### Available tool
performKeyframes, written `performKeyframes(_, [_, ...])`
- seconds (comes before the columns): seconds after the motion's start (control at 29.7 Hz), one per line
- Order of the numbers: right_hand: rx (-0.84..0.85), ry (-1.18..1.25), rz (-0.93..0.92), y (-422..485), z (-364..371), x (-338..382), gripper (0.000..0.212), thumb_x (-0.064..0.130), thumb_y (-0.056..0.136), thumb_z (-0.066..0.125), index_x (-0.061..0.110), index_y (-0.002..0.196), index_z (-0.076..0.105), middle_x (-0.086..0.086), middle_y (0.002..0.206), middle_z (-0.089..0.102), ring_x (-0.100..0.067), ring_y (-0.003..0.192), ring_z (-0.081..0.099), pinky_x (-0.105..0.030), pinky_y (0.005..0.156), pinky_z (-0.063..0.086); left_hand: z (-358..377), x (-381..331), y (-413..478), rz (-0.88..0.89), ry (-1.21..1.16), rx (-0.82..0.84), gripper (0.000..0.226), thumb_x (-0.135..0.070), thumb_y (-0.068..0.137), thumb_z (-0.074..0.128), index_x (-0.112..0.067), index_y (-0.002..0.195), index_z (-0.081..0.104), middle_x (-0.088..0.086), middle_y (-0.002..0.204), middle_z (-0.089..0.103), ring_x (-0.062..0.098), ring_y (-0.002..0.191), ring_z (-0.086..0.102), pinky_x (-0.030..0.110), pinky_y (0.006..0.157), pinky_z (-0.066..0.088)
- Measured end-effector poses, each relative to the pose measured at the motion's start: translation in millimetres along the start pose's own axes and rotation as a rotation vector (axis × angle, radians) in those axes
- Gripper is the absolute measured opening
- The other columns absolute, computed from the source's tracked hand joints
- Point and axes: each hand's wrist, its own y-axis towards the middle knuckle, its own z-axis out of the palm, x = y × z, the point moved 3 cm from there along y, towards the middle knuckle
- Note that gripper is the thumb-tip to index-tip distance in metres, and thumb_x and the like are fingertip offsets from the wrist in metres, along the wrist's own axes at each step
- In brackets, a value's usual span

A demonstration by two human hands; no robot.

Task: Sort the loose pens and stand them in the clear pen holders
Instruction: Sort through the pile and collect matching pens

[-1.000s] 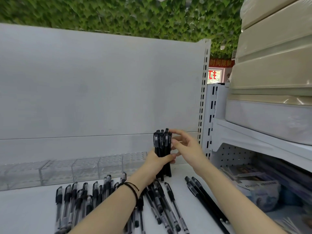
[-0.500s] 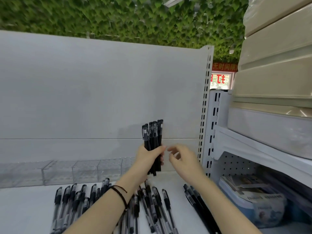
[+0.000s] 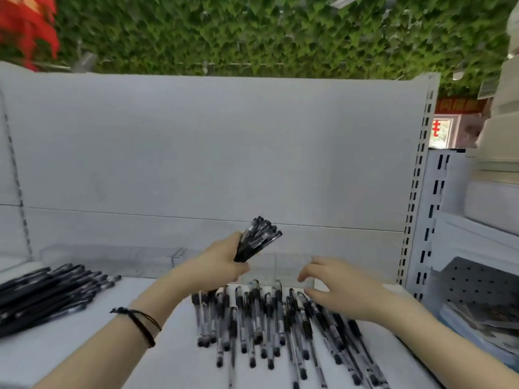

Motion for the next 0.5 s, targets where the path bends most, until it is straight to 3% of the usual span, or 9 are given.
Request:
performKeyframes(0.1, [0.028, 0.031, -0.034, 6.5, 1.2, 43.7, 0.029, 0.04, 0.095, 0.044, 0.034, 0.121, 0.057, 0.013, 0.116, 0.053, -0.009, 0.105, 0.051, -0.033, 0.092, 0.043, -24.4, 50.0, -26.2, -0.097, 0.251, -0.032, 0.012, -0.016, 0.094, 0.048, -0.016, 0.1, 0.038, 0.003, 0.083, 0.049, 0.013, 0.059, 0.046, 0.021, 0.045, 0.035])
performKeyframes(0.2, [0.045, 0.042, -0.056, 24.7, 5.9, 93.1, 0.029, 0.04, 0.096, 0.045, 0.034, 0.122, 0.057, 0.013, 0.118, 0.054, -0.01, 0.108, 0.051, -0.032, 0.091, 0.044, -61.7, 98.8, -56.1, -0.206, 0.445, -0.106, 0.017, -0.012, 0.092, 0.047, -0.014, 0.109, 0.041, 0.003, 0.089, 0.049, 0.013, 0.057, 0.045, 0.022, 0.039, 0.031])
performKeyframes(0.34, [0.019, 0.044, -0.081, 54.2, 17.2, 146.8, 0.031, 0.04, 0.096, 0.045, 0.034, 0.124, 0.055, 0.014, 0.121, 0.053, -0.01, 0.11, 0.051, -0.029, 0.089, 0.042, -105.6, 162.8, -83.5, -0.298, 0.581, -0.251, 0.017, -0.016, 0.09, 0.051, -0.017, 0.105, 0.042, 0.001, 0.087, 0.056, 0.022, 0.071, 0.058, 0.03, 0.057, 0.047])
performKeyframes(0.44, [-0.005, 0.038, -0.08, 75.2, 29.6, 177.1, 0.033, 0.041, 0.095, 0.045, 0.034, 0.126, 0.053, 0.014, 0.121, 0.054, -0.011, 0.112, 0.051, -0.025, 0.079, 0.037, -125.3, 192.1, -95.6, -0.32, 0.695, -0.286, 0.017, -0.017, 0.09, 0.051, -0.018, 0.101, 0.04, -0.002, 0.09, 0.051, 0.021, 0.077, 0.052, 0.03, 0.059, 0.04])
performKeyframes(0.5, [-0.005, 0.023, -0.055, 88.1, 35.6, 195.1, 0.037, 0.043, 0.096, 0.044, 0.033, 0.131, 0.05, 0.012, 0.125, 0.053, -0.013, 0.116, 0.051, -0.027, 0.082, 0.04, -135.0, 207.8, -98.4, -0.358, 0.732, -0.282, 0.018, -0.016, 0.088, 0.053, -0.02, 0.098, 0.039, -0.002, 0.092, 0.047, 0.02, 0.08, 0.049, 0.029, 0.061, 0.039])
